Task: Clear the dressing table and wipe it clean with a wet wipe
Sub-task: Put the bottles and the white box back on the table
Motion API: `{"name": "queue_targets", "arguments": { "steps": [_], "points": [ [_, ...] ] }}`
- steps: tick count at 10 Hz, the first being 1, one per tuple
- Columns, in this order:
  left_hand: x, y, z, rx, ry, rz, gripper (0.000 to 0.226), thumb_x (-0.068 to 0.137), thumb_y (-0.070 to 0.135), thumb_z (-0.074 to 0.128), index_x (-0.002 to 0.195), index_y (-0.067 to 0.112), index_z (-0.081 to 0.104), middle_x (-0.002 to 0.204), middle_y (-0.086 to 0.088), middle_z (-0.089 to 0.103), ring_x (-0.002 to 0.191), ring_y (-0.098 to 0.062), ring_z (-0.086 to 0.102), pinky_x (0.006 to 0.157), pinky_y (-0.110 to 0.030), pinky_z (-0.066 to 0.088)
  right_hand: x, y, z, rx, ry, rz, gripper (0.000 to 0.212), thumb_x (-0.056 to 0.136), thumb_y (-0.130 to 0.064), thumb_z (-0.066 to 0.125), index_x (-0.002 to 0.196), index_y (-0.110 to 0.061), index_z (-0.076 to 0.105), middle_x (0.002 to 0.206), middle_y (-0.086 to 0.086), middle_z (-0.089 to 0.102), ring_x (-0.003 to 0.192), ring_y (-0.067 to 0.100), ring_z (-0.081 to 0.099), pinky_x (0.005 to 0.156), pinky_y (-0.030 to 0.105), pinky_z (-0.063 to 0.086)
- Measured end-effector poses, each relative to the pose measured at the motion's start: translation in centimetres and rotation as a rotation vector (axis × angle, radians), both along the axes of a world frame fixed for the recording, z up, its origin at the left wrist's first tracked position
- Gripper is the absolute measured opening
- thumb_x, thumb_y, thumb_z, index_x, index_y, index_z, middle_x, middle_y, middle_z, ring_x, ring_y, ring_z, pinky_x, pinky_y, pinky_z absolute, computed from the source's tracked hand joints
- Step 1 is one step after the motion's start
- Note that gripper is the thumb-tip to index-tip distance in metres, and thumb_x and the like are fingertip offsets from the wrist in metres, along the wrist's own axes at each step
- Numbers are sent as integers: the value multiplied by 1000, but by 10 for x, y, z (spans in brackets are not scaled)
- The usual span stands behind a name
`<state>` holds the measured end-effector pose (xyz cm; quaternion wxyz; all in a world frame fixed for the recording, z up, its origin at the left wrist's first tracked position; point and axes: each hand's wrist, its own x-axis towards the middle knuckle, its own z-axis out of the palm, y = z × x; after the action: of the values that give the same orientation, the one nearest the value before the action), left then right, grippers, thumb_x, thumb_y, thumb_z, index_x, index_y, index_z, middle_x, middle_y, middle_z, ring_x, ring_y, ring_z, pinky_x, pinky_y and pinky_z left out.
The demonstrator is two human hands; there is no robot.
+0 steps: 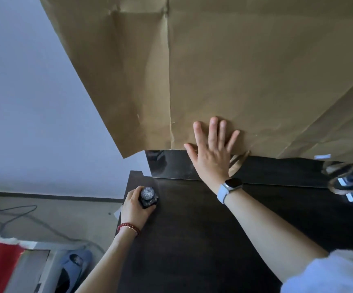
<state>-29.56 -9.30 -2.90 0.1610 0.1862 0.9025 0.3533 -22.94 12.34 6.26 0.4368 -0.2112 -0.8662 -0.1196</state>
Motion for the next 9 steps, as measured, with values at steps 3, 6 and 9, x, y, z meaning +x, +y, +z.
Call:
{"name": "queue_targets", "arguments": {
  "steps": [3,6,9],
  "points": [
    [-37,13,-9,-72,24,-146,68,65,16,79,126,15,48,126,-7,49,113,-29,50,94,-40,42,-2,3,-4,46,4,-42,82,89,-48,48,146,-27,-6,153,2,-25,142,22,-17,111,55,-6],
    [-45,18,-3,-77,-39,-158,101,70,4,72,145,24,7,133,-13,49,120,-34,45,95,-38,38,-3,0,-4,38,-7,-54,81,89,-48,47,146,-28,-7,152,1,-26,141,21,-17,111,55,-6],
    [-16,19,14,-106,1,-64,92,76,12,68,144,15,7,154,-9,4,136,-31,26,102,-46,35,2,-4,2,6,-33,-45,75,91,-44,46,147,-29,-2,152,0,-26,141,21,-17,111,54,-3]
  ]
}}
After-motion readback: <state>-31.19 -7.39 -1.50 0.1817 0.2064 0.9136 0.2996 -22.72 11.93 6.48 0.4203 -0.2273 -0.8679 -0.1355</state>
